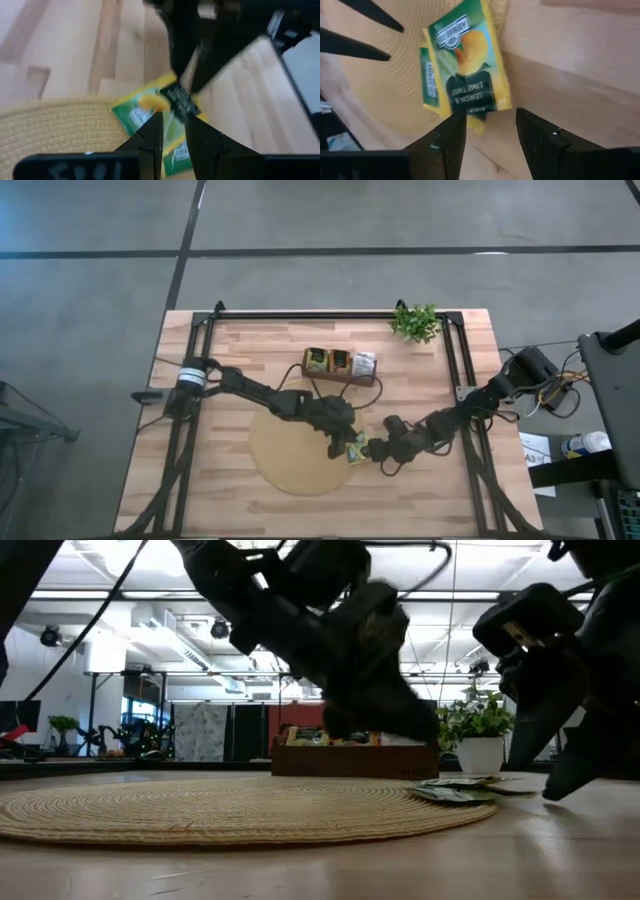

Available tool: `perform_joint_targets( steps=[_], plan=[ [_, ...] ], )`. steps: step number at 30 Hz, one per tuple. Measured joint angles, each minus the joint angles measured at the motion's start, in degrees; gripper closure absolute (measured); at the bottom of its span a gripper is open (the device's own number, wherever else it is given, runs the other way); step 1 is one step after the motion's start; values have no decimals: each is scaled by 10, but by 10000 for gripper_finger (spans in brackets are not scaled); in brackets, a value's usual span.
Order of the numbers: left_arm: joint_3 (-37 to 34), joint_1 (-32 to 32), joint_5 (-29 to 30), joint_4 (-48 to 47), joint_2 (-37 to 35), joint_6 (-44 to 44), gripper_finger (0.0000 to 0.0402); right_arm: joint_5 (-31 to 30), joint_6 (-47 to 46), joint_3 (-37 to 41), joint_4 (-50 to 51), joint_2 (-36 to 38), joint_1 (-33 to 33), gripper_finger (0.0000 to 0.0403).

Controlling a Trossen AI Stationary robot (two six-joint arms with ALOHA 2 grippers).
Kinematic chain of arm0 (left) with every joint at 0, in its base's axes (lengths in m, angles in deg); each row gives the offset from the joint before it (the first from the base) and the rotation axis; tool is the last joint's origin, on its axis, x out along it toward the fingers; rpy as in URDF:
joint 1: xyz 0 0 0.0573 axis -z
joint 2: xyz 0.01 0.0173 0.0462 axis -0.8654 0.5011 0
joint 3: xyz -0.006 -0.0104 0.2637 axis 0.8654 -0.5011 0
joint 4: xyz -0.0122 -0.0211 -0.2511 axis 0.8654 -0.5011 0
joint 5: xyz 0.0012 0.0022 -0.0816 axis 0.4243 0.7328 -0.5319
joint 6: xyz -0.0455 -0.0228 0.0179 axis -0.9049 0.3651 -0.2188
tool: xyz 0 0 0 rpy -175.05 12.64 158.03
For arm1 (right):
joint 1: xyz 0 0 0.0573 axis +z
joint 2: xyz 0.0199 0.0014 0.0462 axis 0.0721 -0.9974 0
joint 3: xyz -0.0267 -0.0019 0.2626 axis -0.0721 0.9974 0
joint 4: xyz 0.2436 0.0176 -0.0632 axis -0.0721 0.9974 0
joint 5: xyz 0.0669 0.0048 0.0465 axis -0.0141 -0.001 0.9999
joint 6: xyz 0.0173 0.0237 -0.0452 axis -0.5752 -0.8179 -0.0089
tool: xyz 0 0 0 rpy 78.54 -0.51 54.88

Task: Pick & Place Tea
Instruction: Put the green tea bag into the left section of the wooden organizer

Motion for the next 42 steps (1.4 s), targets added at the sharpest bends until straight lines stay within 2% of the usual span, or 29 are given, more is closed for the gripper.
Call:
perform_joint_targets(
  steps=[10, 26, 35, 42],
  plan=[
    [5, 1, -2, -23, 22, -7, 326, -13, -17, 33, -81, 3, -7, 235],
    [4, 4, 0, -26, 30, -55, 326, -5, 34, 33, -78, 3, -36, 275],
    [4, 25, 3, -24, 31, -93, 326, 0, 79, 30, -79, 3, -63, 319],
    [4, 46, 29, -9, 31, -136, 326, 6, 122, 25, -89, 4, -94, 353]
  ],
)
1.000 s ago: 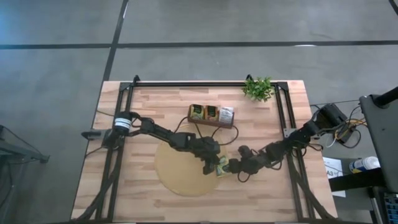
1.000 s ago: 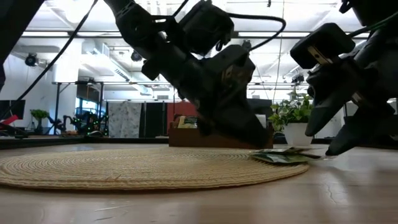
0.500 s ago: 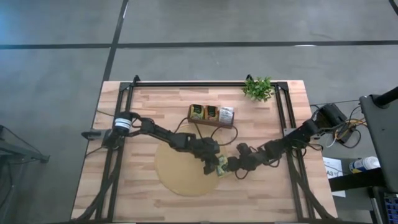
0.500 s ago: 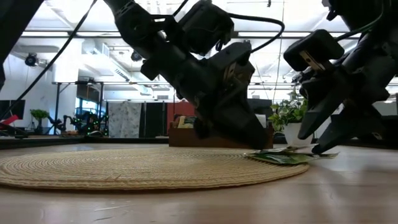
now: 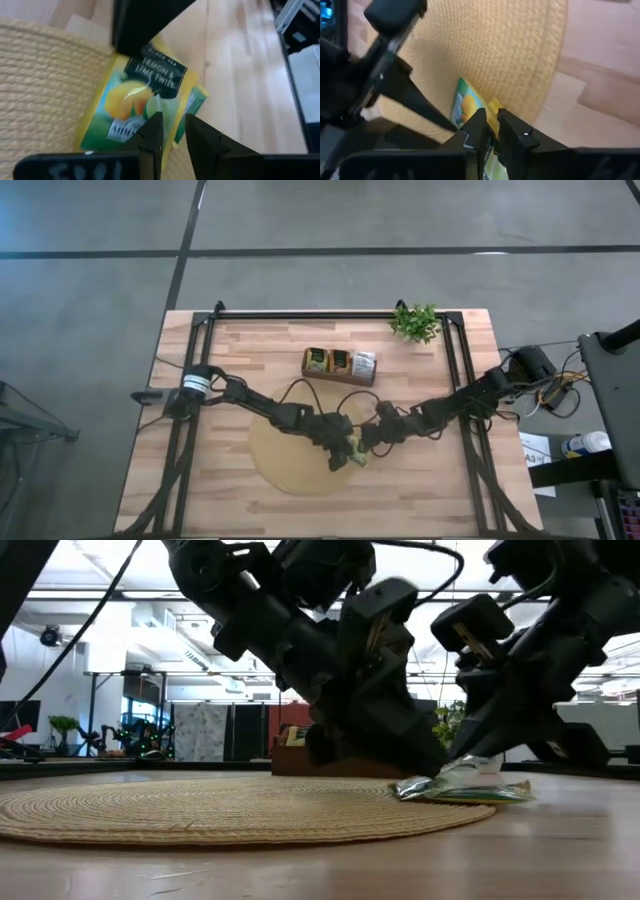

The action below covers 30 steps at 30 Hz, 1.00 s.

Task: Pick & Place Tea
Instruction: Put the green tea bag into the left section of the wooden organizer

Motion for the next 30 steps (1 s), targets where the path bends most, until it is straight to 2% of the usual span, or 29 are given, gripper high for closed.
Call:
perform_joint_targets(
  steps=[8, 15, 25, 30],
  plan=[
    [0, 12, 42, 50, 0, -30, 326, 15, 49, -15, -3, 1, -17, 360],
    [0, 12, 54, 44, 0, -33, 326, 12, 61, -19, 30, 1, -19, 353],
    [0, 14, 54, -4, -9, -14, 326, 18, 59, -18, 61, 10, -16, 276],
    [0, 23, 53, -45, -26, -9, 326, 53, 61, -18, 58, 20, -9, 248]
  ],
)
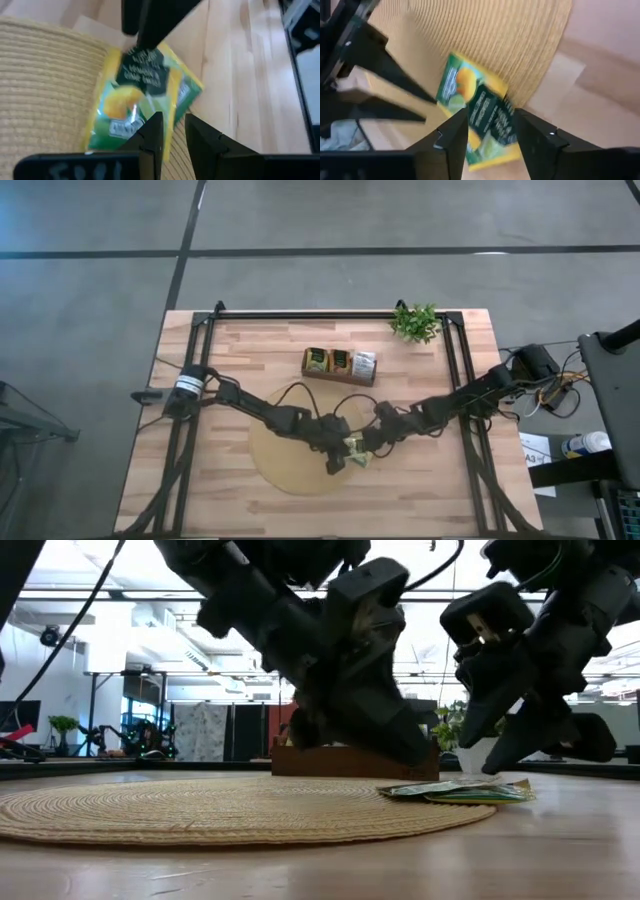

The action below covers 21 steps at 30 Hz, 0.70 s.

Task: Pick & Place Tea
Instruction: Put the green tea bag into the left section of the wooden organizer

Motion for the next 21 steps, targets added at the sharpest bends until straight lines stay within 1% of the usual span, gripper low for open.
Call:
perform_joint_targets(
  steps=[4, 11, 18, 21],
  plan=[
    [0, 14, 0, -35, -1, 22, 326, 22, -2, 0, -11, -4, 3, 240],
    [0, 15, 1, -27, 15, 36, 326, 23, -2, 1, -14, -4, 3, 239],
    [0, 3, 5, 17, 38, 35, 326, 22, -4, 1, -12, -5, 4, 243],
    [0, 2, 5, 37, 44, 28, 326, 22, -4, 1, -13, -17, 3, 248]
  ],
)
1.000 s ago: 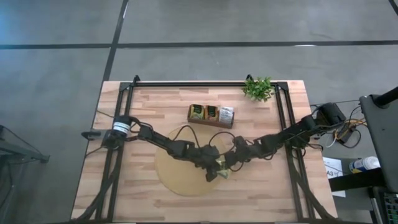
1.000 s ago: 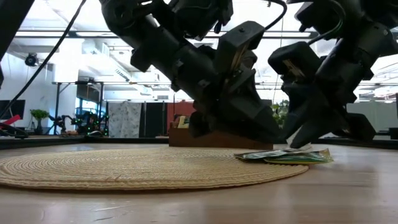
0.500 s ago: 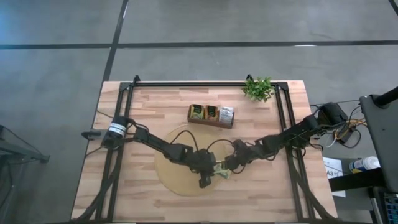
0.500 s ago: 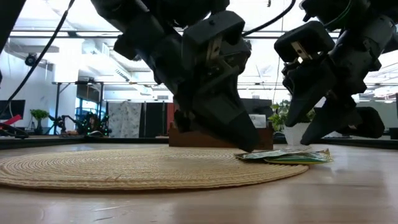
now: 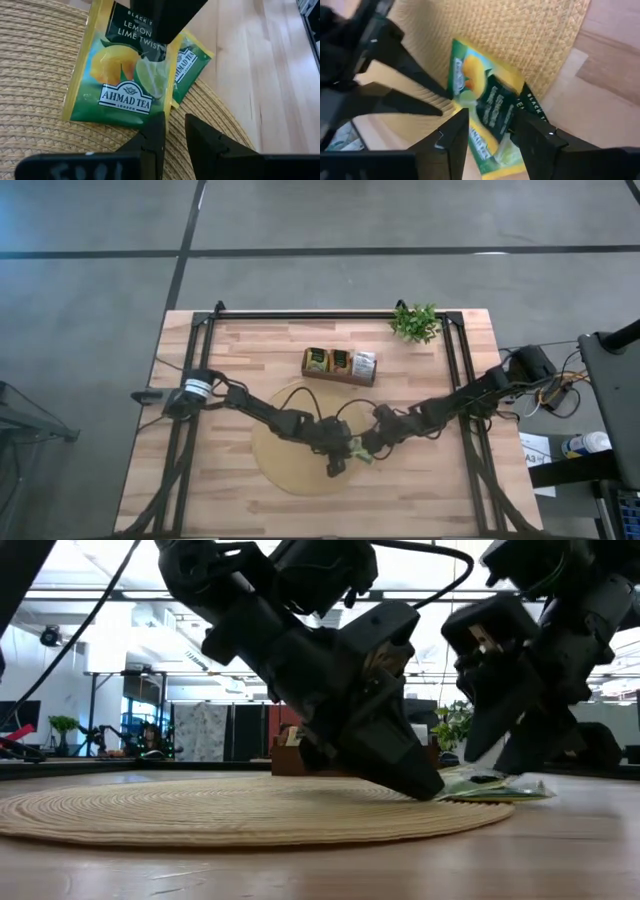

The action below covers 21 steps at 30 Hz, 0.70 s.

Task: Pick & Place Tea
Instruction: Put the green tea bag into the left section of the wooden organizer

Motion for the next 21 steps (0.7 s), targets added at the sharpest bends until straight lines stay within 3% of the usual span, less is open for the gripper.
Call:
perform_joint_targets(
  steps=[11, 21],
  plan=[
    [0, 0, 1, 26, 10, -36, 326, 2, 14, 0, -38, -35, -3, 282],
    [0, 0, 16, 31, 9, -82, 326, 14, 61, -3, -23, -16, -23, 353]
  ],
)
